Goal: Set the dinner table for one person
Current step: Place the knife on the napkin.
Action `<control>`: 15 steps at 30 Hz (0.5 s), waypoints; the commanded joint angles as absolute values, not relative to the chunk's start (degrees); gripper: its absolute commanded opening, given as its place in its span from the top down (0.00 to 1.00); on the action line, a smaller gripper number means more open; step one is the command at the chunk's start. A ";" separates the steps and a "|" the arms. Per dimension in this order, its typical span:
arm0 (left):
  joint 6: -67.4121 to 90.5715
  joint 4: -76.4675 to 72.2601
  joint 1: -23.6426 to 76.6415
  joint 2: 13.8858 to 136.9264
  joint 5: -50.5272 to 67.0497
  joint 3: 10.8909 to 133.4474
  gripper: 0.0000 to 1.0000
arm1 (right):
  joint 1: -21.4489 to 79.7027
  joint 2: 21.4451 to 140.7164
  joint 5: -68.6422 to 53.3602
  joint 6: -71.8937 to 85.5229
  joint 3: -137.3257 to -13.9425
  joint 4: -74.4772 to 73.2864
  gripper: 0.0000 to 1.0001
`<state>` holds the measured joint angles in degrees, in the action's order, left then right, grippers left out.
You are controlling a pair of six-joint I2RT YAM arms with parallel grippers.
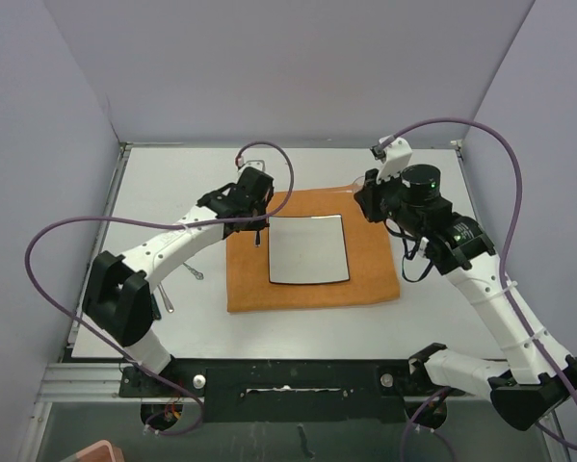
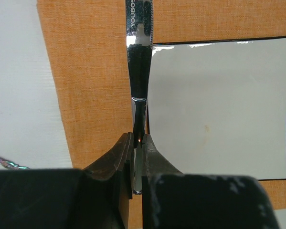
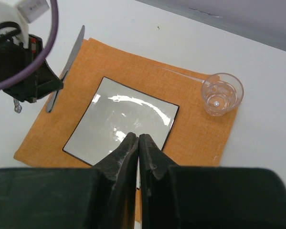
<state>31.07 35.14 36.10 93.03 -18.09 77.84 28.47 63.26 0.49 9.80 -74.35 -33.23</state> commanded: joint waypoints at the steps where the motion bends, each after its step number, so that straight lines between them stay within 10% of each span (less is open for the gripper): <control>1: 32.43 33.35 38.01 97.52 -20.11 83.47 1.00 | 28.02 61.72 2.53 9.77 -77.99 -32.73 0.96; 15: 35.73 31.94 38.05 96.31 -22.67 72.78 1.00 | 27.82 59.56 3.00 10.25 -75.42 -33.70 0.96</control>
